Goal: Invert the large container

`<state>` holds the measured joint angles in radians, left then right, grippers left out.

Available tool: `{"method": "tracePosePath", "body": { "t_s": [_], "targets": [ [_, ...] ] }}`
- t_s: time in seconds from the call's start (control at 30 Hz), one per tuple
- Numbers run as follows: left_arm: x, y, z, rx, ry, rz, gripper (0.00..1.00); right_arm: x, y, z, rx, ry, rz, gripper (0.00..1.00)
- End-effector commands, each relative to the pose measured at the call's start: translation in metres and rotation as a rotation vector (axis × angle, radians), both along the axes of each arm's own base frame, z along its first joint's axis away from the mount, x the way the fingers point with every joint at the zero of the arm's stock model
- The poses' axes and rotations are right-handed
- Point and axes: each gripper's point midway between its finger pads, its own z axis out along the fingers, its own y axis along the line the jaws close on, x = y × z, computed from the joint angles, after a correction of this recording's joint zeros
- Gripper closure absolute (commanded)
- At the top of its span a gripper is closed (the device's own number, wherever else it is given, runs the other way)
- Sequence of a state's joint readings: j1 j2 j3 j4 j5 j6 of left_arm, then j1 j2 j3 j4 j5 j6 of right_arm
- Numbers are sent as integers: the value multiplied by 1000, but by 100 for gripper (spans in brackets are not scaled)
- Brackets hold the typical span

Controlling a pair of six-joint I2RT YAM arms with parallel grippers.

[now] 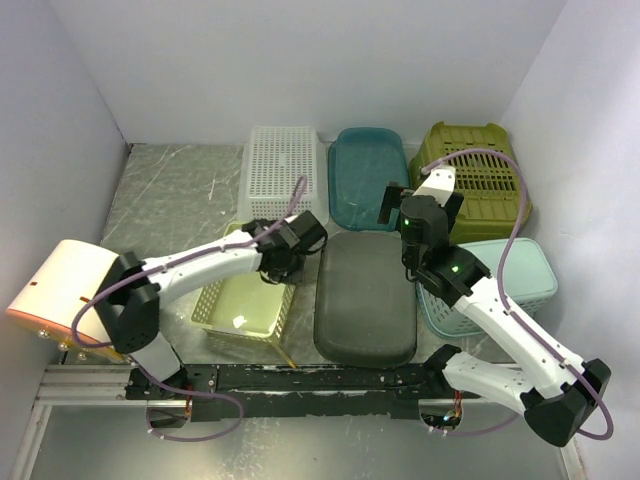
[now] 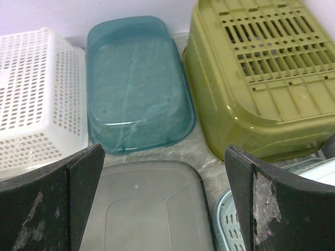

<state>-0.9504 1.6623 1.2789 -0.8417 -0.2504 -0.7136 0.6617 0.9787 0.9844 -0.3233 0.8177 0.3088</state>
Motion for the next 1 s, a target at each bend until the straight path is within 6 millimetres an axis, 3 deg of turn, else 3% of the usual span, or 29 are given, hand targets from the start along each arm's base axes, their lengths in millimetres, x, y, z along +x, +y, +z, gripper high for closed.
{"method": "tracePosePath", "body": {
  "t_s": [0.0, 0.27, 0.6, 0.77, 0.87, 0.97],
  "targets": [
    [13, 14, 66, -123, -33, 34, 93, -2, -18, 29, -15, -65, -61, 0],
    [40, 33, 163, -560, -170, 158, 93, 2, -16, 24, -3, -56, -51, 0],
    [42, 26, 235, -1053, -372, 256, 93, 6, -6, 22, 15, -42, -9, 0],
    [30, 26, 247, -1178, -377, 229, 94, 5, -5, 19, 15, -34, -2, 0],
    [23, 25, 240, -1252, -311, 193, 93, 6, -4, 17, 19, -30, 6, 0],
    [16, 24, 220, -1321, -202, 170, 93, 6, -1, 16, 26, -29, 17, 0]
  ]
}}
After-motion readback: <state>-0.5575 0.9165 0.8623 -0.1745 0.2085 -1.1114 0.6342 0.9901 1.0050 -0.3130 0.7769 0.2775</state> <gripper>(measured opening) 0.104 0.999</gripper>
